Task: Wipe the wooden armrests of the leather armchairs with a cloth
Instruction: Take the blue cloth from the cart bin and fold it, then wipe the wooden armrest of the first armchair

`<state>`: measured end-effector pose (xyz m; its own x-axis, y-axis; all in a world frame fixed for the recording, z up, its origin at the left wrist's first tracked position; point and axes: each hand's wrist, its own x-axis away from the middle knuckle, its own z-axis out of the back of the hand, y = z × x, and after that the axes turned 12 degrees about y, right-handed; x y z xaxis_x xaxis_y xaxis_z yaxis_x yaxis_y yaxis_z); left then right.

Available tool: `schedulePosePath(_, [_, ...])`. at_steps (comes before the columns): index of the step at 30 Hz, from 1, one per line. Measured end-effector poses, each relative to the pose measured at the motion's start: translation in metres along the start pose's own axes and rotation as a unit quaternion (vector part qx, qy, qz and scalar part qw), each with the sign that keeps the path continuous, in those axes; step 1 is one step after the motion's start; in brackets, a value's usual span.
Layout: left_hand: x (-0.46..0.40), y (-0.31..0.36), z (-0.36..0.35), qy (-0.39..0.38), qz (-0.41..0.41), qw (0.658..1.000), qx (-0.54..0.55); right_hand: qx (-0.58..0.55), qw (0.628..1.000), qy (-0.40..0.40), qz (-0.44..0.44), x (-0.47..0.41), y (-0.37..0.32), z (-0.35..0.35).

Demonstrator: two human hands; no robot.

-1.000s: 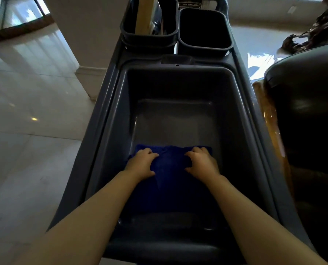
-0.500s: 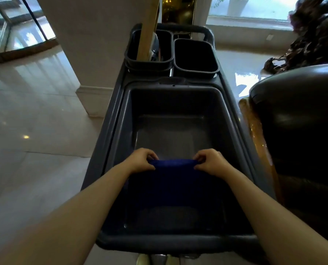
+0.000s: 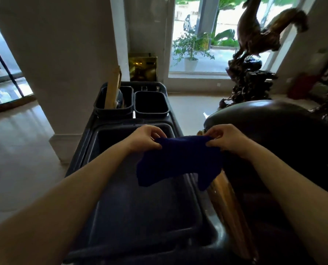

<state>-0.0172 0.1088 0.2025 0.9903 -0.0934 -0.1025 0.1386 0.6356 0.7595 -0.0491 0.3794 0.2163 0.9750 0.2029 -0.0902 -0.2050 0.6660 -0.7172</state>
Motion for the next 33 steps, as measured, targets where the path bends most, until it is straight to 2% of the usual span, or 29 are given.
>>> schedulePosePath(7, [-0.009, 0.088, -0.096, -0.003, -0.016, 1.000, -0.024, 0.039, 0.999, -0.017, 0.031, 0.027, 0.076, 0.102])
schedulePosePath(16, [-0.011, 0.126, -0.251, 0.002, 0.066, 0.998, -0.011, 0.055, 0.997, -0.056, 0.018, 0.055, 0.210, 0.161])
schedulePosePath(24, [-0.031, 0.086, -0.335, -0.043, 0.129, 0.991, -0.002, 0.013, 0.993, -0.100, -0.055, 0.052, 0.310, 0.130])
schedulePosePath(33, [-0.081, -0.014, -0.422, -0.141, 0.176, 0.974, -0.007, -0.011, 0.979, -0.146, -0.141, 0.023, 0.431, 0.038])
